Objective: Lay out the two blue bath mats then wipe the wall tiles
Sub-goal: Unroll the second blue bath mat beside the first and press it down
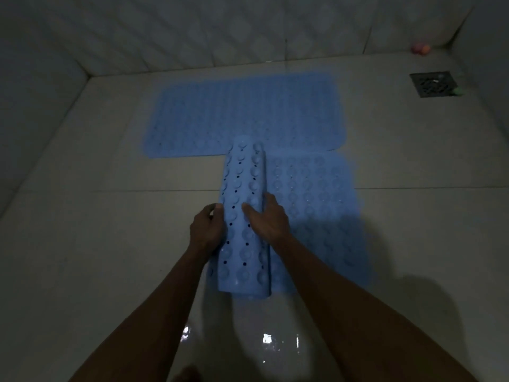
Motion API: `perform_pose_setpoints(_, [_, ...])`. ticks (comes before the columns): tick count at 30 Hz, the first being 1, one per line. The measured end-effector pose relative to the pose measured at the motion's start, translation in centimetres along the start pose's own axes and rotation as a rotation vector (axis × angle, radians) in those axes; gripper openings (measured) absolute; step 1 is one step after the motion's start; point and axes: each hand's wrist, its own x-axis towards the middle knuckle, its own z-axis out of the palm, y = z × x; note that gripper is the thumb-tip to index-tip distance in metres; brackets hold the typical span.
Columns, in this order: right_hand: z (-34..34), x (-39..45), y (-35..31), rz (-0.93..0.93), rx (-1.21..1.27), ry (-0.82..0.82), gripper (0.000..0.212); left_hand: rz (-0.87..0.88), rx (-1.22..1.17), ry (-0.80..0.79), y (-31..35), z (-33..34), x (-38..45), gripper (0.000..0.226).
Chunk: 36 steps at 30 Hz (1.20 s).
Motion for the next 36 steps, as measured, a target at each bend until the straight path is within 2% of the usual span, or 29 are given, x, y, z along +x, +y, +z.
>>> perform_pose_setpoints(2, [1.6, -0.1, -0.1, -0.002, 0.006, 0.019, 0.071, 0.012, 0.021, 0.006, -0.2, -0.6, -0.7, 0.05])
perform_pose_setpoints(5, [2.9, 0.1, -0.9, -0.065, -0.016, 0.065, 0.055, 0.006, -0.022, -0.042, -0.5, -1.2, -1.6, 0.057])
perform_pose_setpoints(8, [3.8, 0.8, -1.3, -0.051, -0.049, 0.059, 0.064, 0.002, -0.049, -0.007, -1.6, -2.3, -1.3, 0.062])
perform_pose_setpoints(12, [5.6, 0.8, -2.1, 0.003, -0.128, -0.026, 0.074, 0.011, -0.019, 0.034, -2.5, -4.1, -0.2, 0.049])
perform_pose_setpoints(17, [8.7, 1.2, -3.3, -0.086, -0.165, 0.007, 0.059, -0.034, -0.036, 0.022, -4.3, -6.6, 1.5, 0.059])
perform_pose_setpoints(21, [10.4, 1.8, -3.9, -0.043, -0.255, -0.001, 0.081, -0.048, -0.02, 0.026, -5.5, -8.0, 2.6, 0.063])
perform_pose_setpoints(23, [11.4, 1.7, -4.4, -0.04, -0.222, -0.026, 0.088, -0.028, 0.009, 0.031, -5.8, -8.4, 2.9, 0.06])
perform_pose_setpoints(26, [13.0, 1.4, -4.8, -0.112, -0.146, -0.038, 0.077, -0.024, 0.025, 0.093, -6.4, -8.9, 3.4, 0.056])
perform_pose_setpoints(30, [14.2, 2.1, -5.8, -0.153, -0.139, -0.047, 0.071, -0.055, 0.049, 0.113, -7.3, -10.0, 3.9, 0.074])
perform_pose_setpoints(33, [15.7, 2.9, -6.6, -0.136, -0.253, -0.126, 0.079, -0.044, 0.125, 0.107, -7.8, -10.3, 4.1, 0.066])
perform_pose_setpoints(36, [17.3, 3.2, -7.3, -0.171, -0.274, -0.171, 0.071, -0.058, 0.176, 0.123, -8.5, -10.6, 4.3, 0.062])
